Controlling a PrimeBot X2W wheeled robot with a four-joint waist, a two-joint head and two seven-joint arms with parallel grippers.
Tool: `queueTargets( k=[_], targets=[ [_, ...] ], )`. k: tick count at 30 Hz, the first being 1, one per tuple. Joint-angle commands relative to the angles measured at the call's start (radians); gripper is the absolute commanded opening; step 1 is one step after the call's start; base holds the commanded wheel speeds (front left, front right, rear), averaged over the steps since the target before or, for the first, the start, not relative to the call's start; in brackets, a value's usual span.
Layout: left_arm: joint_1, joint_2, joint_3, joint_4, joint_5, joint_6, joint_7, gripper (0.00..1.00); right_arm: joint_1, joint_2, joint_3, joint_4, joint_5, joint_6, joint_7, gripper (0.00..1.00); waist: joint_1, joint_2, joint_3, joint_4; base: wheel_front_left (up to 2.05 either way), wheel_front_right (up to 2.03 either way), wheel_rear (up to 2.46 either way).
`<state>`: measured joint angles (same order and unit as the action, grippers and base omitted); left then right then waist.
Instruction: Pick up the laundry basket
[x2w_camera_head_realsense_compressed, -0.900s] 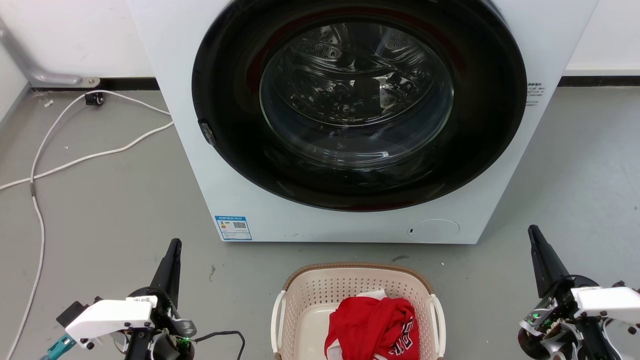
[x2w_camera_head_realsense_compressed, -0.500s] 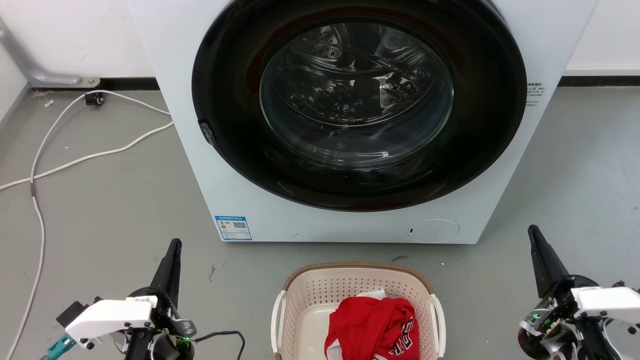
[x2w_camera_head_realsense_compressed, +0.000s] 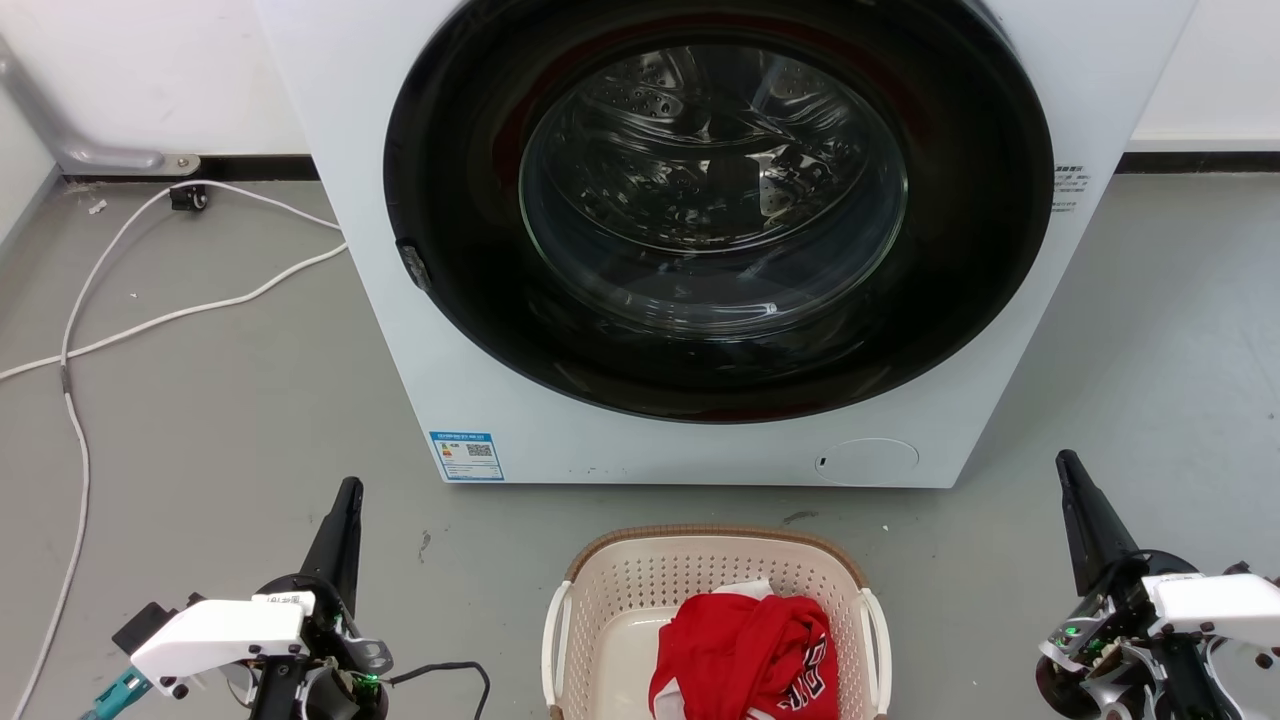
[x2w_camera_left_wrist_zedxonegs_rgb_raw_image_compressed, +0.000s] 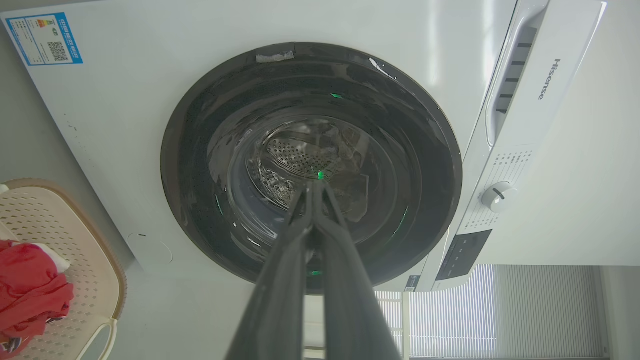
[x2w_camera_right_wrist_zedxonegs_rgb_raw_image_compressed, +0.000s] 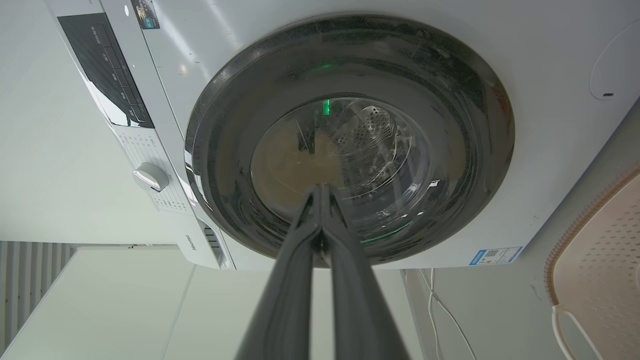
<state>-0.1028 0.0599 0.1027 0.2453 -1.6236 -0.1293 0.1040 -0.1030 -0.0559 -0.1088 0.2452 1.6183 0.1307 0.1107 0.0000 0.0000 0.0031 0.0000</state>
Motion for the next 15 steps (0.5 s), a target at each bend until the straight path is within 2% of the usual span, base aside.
queueTargets(
  k=[1, 7, 8, 15],
  targets=[
    [-0.010, -0.002, 0.003, 0.001, 0.003, -0.003, 0.004, 0.00, -0.011, 0.003, -0.001, 0.001, -0.004, 0.000, 0.003, 0.00, 0.0000, 0.0000, 0.000, 0.000, 0.00, 0.00, 0.00],
    [-0.010, -0.002, 0.004, 0.001, 0.004, -0.003, 0.005, 0.00, -0.011, 0.004, -0.002, 0.001, -0.004, 0.000, 0.003, 0.00, 0.0000, 0.0000, 0.000, 0.000, 0.00, 0.00, 0.00],
    [0.000, -0.001, 0.001, 0.000, 0.001, 0.000, 0.000, 1.00, 0.000, 0.000, -0.001, 0.000, 0.000, 0.000, 0.000, 1.00, 0.0000, 0.0000, 0.000, 0.000, 0.00, 0.00, 0.00],
    [0.029, -0.008, -0.007, 0.011, 0.013, 0.001, -0.021, 1.00, 0.032, 0.003, 0.012, 0.008, -0.004, 0.000, -0.020, 1.00, 0.0000, 0.0000, 0.001, 0.000, 0.00, 0.00, 0.00]
  ],
)
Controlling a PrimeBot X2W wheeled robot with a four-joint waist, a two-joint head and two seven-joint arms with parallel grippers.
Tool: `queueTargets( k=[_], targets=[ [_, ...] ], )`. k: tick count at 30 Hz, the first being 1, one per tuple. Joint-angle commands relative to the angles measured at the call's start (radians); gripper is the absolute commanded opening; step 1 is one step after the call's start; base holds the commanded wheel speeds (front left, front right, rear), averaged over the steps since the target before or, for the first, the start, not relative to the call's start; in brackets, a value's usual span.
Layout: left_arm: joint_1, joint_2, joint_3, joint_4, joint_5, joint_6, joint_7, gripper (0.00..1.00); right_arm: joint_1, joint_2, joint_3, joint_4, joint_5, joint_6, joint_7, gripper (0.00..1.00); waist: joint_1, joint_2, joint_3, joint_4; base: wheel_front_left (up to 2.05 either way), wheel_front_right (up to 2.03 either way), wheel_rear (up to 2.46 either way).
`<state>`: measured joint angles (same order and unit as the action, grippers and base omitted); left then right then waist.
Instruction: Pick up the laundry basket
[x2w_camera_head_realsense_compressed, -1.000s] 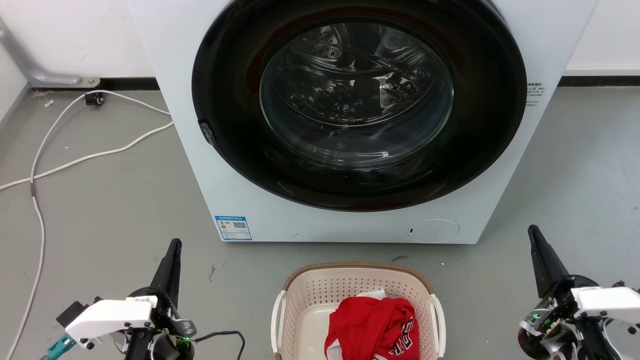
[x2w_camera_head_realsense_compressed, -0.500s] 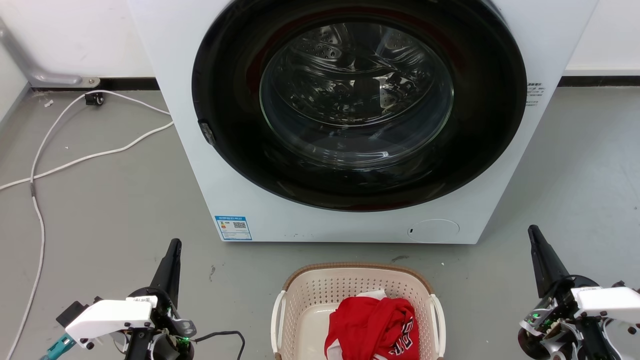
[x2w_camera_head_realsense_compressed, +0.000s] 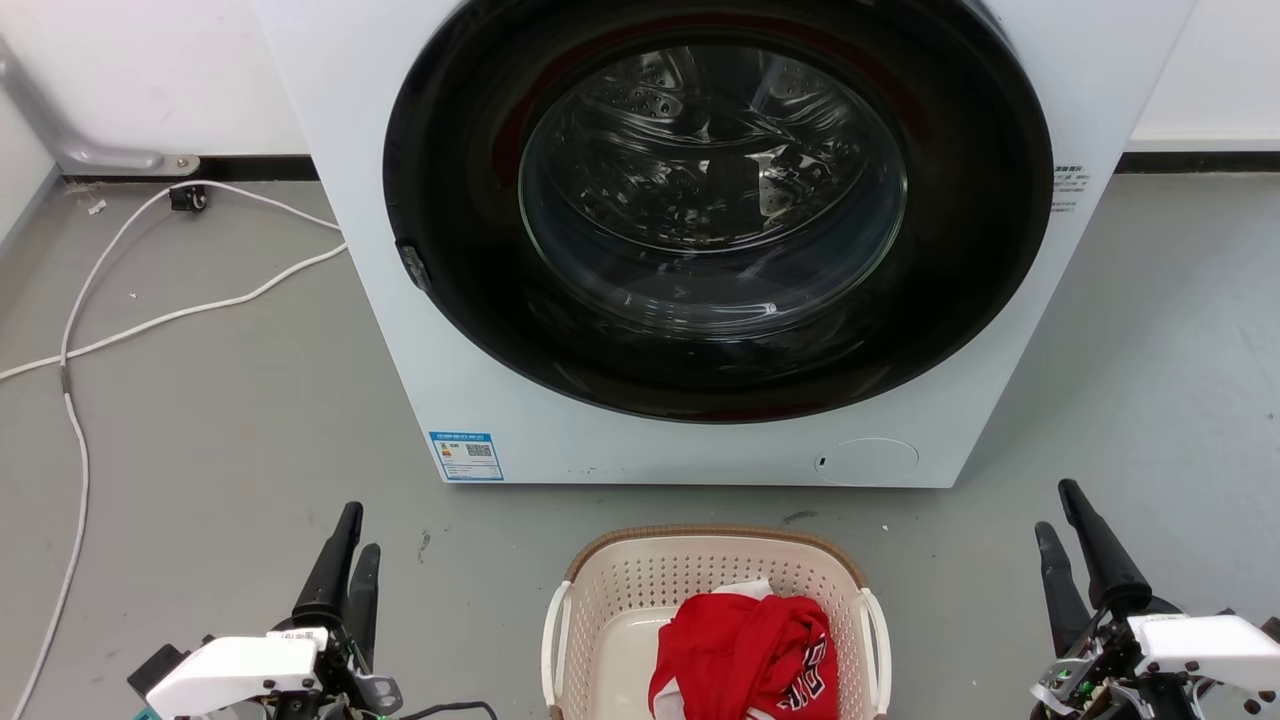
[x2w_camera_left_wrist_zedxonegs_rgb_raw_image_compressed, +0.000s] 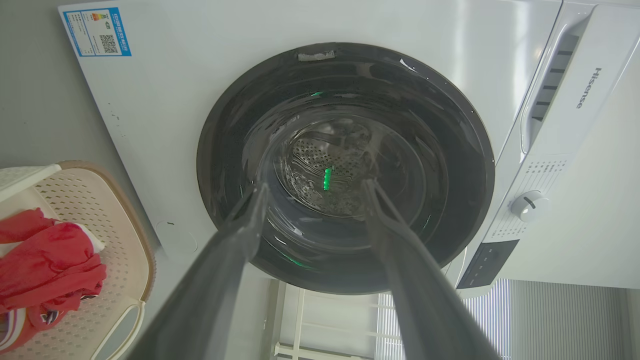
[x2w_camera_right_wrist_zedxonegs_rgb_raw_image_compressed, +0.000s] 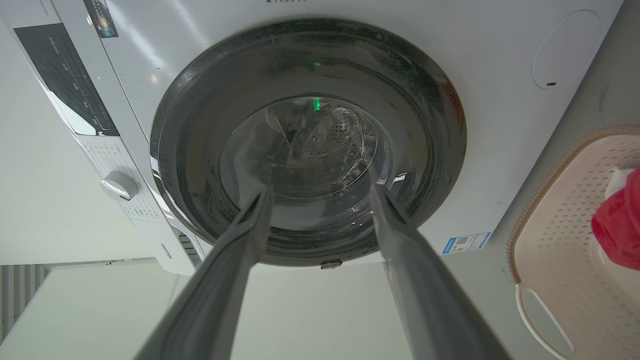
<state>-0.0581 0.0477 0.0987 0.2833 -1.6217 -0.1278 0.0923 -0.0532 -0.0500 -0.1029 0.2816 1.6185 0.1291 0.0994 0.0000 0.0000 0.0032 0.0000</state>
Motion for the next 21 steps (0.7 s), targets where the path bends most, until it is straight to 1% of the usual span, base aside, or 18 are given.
queueTargets(
  k=[1, 8, 17, 21],
  targets=[
    [-0.014, 0.004, -0.005, -0.031, 0.014, -0.001, -0.014, 1.00, -0.016, -0.003, 0.009, -0.033, -0.005, 0.001, -0.014, 1.00, 0.0000, 0.0000, 0.001, 0.000, 0.00, 0.00, 0.00],
    [-0.001, 0.004, -0.012, -0.054, 0.027, -0.001, -0.048, 1.00, -0.003, -0.003, 0.014, -0.057, -0.017, 0.001, -0.048, 1.00, 0.0000, 0.0000, 0.002, 0.000, 0.00, 0.00, 0.00],
    [0.010, 0.004, 0.007, -0.056, 0.094, -0.001, -0.083, 1.00, 0.001, -0.002, -0.009, -0.051, -0.074, 0.002, -0.084, 1.00, 0.0000, 0.0000, 0.002, 0.000, 0.00, 0.00, 0.00],
    [0.015, 0.004, 0.014, -0.071, 0.118, -0.001, -0.099, 1.00, -0.002, -0.002, -0.013, -0.050, -0.159, 0.002, -0.101, 1.00, 0.0000, 0.0000, 0.003, 0.000, 0.00, 0.00, 0.00]
  ],
)
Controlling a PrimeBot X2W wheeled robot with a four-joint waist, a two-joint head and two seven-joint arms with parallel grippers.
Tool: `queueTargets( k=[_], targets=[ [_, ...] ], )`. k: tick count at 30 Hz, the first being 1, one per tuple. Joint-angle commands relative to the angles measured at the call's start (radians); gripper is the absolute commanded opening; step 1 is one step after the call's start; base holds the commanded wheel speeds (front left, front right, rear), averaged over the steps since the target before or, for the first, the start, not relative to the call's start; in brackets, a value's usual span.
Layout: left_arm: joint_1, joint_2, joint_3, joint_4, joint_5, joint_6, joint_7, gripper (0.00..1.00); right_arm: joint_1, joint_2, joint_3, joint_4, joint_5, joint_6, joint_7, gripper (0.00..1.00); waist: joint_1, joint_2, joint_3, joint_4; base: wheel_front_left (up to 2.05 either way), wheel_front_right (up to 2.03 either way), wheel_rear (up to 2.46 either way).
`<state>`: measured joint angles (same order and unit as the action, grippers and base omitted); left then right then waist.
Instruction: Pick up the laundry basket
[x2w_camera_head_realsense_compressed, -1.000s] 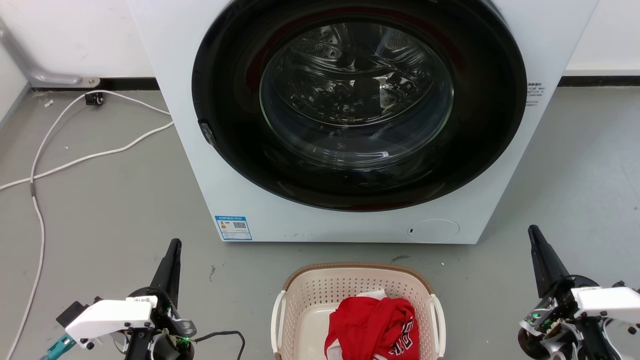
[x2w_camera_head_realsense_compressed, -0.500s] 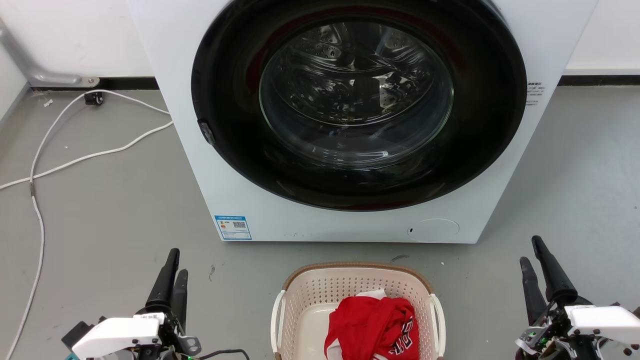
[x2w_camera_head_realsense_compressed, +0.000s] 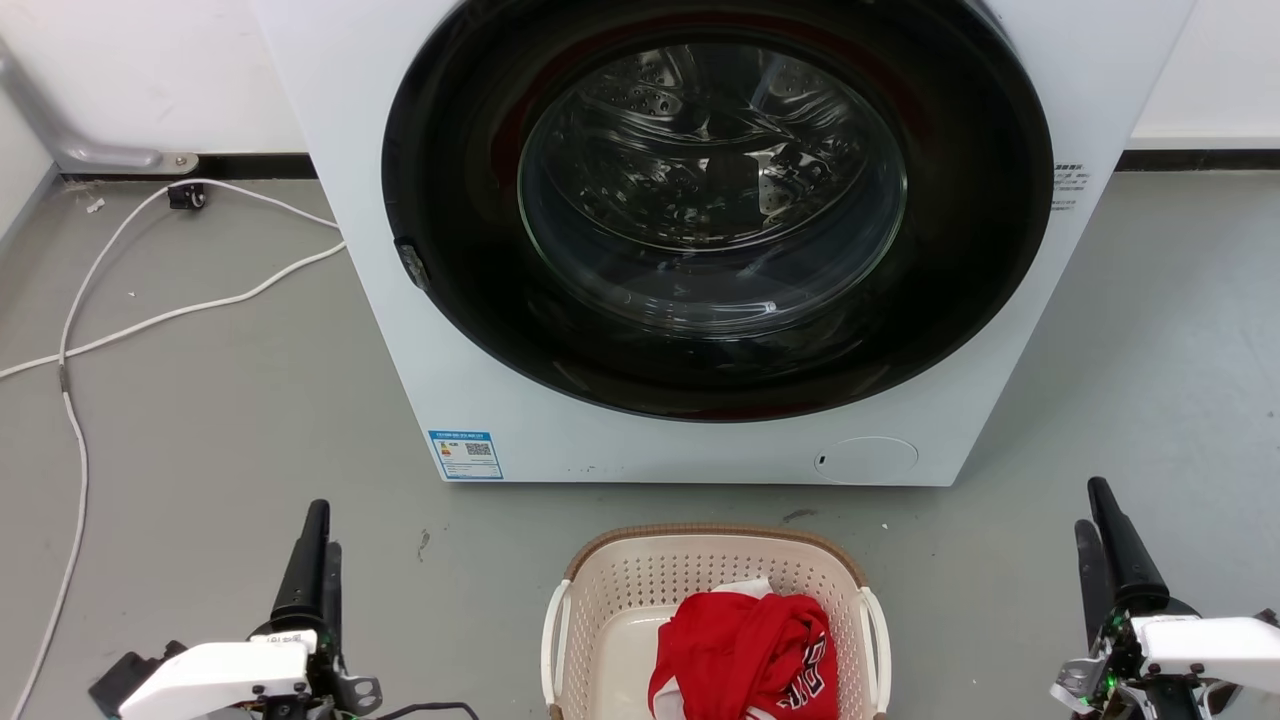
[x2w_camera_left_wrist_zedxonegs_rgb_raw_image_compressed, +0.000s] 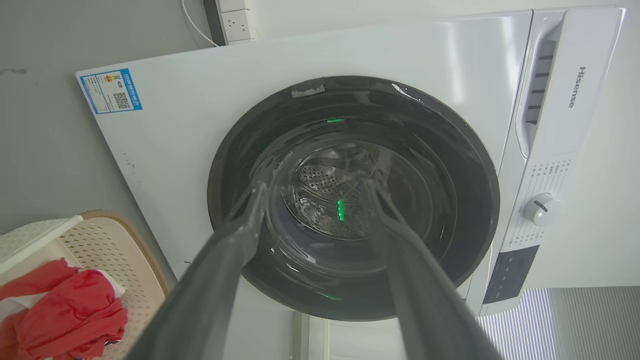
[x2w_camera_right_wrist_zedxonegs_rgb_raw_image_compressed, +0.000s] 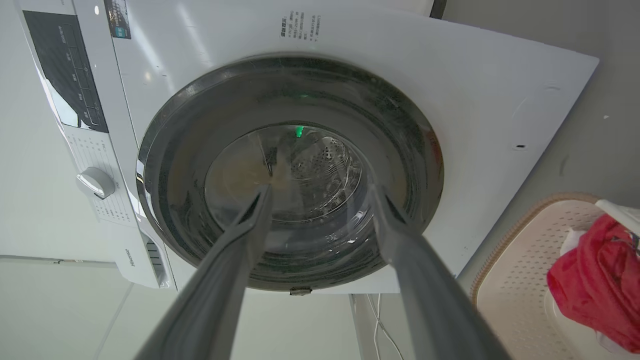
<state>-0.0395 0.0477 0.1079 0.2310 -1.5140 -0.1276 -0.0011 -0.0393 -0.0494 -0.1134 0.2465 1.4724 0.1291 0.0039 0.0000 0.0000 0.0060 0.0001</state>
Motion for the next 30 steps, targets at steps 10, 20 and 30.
queueTargets(
  k=[10, 20, 30],
  targets=[
    [-0.005, 0.004, 0.079, -0.051, 0.140, -0.002, -0.044, 1.00, -0.024, -0.003, -0.026, -0.105, -0.249, 0.002, -0.044, 1.00, 0.0000, 0.0000, 0.003, 0.001, 0.00, 0.00, 0.00],
    [-0.009, 0.004, 0.086, -0.185, 0.378, 0.035, -0.078, 1.00, -0.018, -0.003, 0.010, -0.233, -0.552, 0.002, -0.079, 1.00, 0.0000, 0.0000, 0.010, 0.003, 0.00, 0.00, 0.00],
    [0.025, 0.004, -0.053, -0.317, 0.700, 0.084, -0.115, 1.00, -0.002, -0.003, 0.055, -0.298, -0.832, 0.002, -0.117, 1.00, 0.0000, 0.0000, 0.016, 0.003, 0.00, 0.00, 0.00]
  ],
)
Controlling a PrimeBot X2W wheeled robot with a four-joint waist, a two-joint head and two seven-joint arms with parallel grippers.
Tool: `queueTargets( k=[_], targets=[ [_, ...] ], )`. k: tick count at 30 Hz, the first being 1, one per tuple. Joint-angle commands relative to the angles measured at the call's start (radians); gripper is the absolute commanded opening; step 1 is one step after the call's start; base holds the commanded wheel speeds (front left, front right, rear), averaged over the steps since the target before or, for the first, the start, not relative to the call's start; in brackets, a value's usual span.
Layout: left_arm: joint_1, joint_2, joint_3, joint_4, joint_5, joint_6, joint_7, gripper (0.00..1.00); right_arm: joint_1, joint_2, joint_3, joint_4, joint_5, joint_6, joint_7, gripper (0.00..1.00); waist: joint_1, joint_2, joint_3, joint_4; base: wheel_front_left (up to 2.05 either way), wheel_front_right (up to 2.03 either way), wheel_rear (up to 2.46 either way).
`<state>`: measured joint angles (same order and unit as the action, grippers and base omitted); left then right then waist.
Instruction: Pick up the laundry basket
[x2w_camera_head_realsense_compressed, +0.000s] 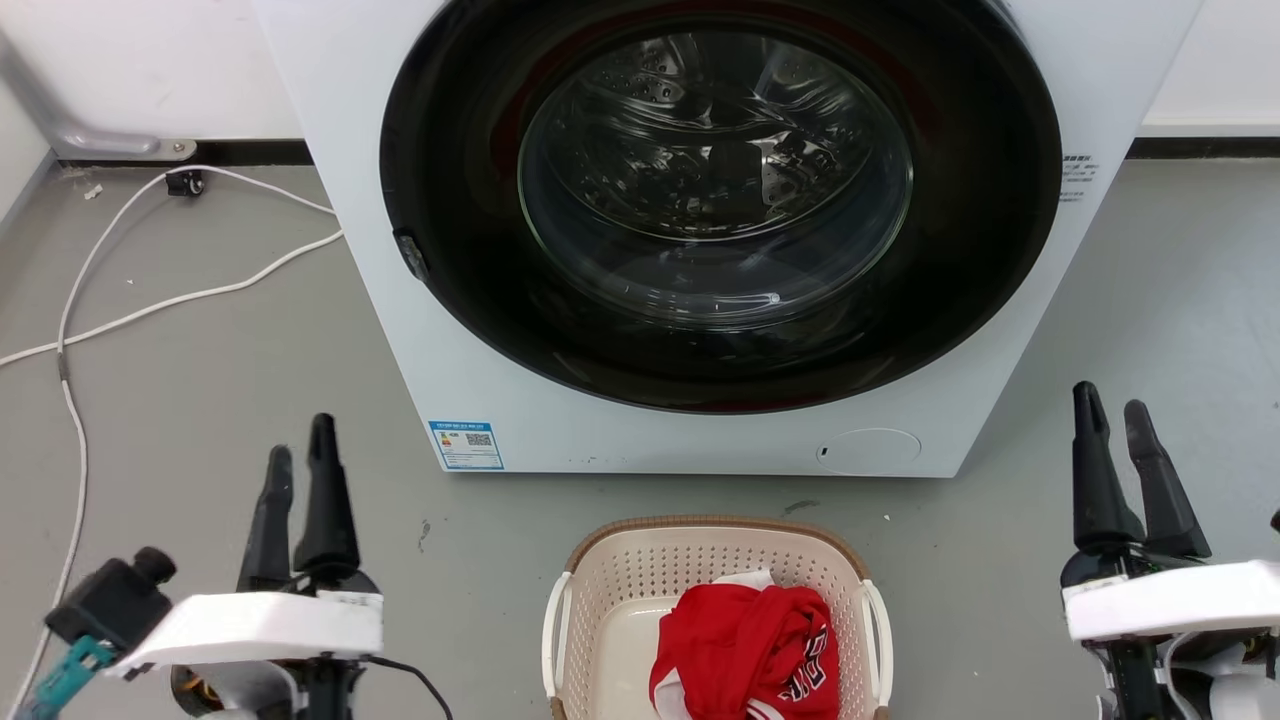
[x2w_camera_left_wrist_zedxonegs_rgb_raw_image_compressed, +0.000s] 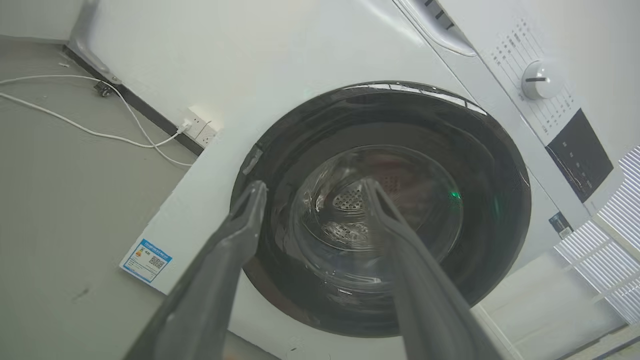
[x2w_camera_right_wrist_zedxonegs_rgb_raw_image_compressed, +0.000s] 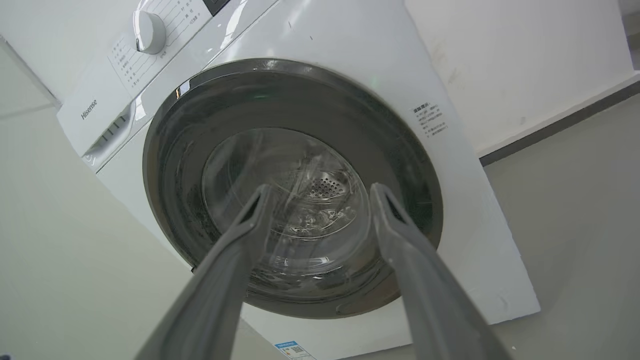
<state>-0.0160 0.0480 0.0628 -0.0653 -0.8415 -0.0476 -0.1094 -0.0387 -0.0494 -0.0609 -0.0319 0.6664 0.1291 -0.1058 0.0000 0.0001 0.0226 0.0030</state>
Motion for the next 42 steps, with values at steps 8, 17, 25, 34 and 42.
queueTargets(
  k=[8, 17, 25, 34, 42],
  targets=[
    [0.010, 0.004, -0.129, -0.061, 0.285, 0.019, -0.034, 1.00, 0.020, -0.002, 0.020, -0.023, -0.195, 0.002, -0.036, 1.00, 0.0000, -0.0001, -0.001, -0.005, 0.00, 0.00, 0.00],
    [0.027, 0.011, -0.207, -0.008, 0.400, 0.001, -0.057, 1.00, 0.030, -0.002, 0.028, -0.021, -0.321, 0.002, -0.059, 1.00, 0.0000, -0.0001, 0.005, -0.008, 0.00, 0.00, 0.00],
    [0.026, 0.019, -0.234, 0.034, 0.497, 0.000, -0.076, 1.00, 0.047, -0.002, 0.009, 0.007, -0.412, 0.002, -0.078, 1.00, 0.0000, -0.0001, 0.008, -0.015, 0.00, 0.00, 0.00],
    [0.017, 0.044, -0.296, 0.044, 0.612, 0.036, -0.099, 1.00, 0.051, -0.002, -0.010, 0.066, -0.530, 0.002, -0.100, 1.00, 0.0000, -0.0001, 0.015, -0.018, 0.00, 0.00, 0.00],
    [0.018, 0.057, -0.333, 0.048, 0.659, 0.053, -0.112, 1.00, 0.045, -0.002, -0.006, 0.073, -0.601, 0.002, -0.116, 1.00, 0.0000, -0.0001, 0.019, -0.022, 0.00, 0.00, 0.00]
  ],
)
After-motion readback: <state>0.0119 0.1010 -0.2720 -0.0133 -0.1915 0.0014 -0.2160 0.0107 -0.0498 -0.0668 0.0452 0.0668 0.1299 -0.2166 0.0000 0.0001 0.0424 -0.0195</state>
